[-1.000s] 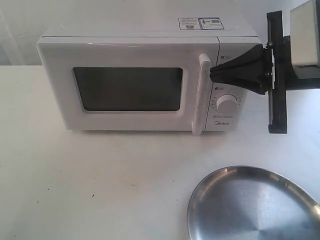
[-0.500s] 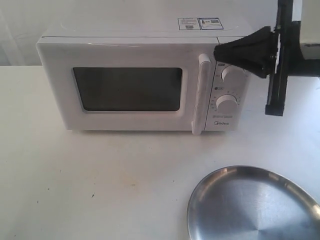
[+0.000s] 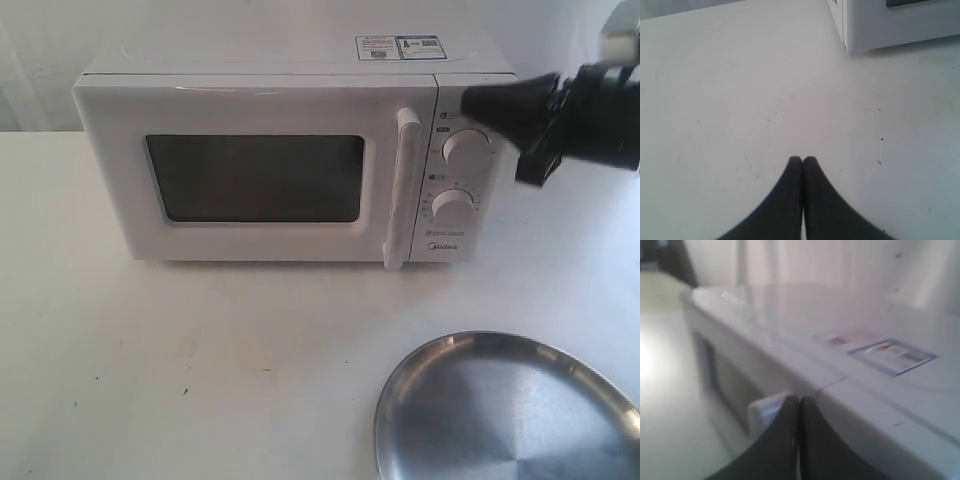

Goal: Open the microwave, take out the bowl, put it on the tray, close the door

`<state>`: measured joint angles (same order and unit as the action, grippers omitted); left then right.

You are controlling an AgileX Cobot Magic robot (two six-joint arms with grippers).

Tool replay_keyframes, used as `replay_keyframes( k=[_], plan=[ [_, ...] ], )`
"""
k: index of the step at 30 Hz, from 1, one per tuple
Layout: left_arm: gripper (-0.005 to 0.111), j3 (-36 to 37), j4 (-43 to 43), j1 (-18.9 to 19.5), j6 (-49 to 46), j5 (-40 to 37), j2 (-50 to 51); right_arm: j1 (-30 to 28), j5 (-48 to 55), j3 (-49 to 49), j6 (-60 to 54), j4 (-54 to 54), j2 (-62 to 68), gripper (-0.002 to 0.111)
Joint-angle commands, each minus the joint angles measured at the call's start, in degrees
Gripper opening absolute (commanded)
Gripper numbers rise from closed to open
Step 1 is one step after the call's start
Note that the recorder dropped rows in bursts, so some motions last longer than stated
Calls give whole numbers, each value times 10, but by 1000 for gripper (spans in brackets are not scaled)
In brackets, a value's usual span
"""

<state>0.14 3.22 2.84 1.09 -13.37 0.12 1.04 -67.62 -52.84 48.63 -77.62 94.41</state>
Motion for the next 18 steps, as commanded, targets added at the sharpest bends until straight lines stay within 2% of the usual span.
replay_keyframes(
  k=[1,6,10,13,18],
  plan=[
    [0,-1,2,-1,1,0,-1,16,-23,3,-83,-75,51,0],
    [0,-1,2,-1,1,0,-1,17,-23,3,-111,22,115,0],
    [0,-1,2,-1,1,0,-1,18,-23,3,-112,41,143,1],
    [0,-1,2,-1,1,0,-1,23,-23,3,-128,16,156,10],
    [0,-1,2,-1,1,0,-1,49,-23,3,-149,8,160,34]
  ],
)
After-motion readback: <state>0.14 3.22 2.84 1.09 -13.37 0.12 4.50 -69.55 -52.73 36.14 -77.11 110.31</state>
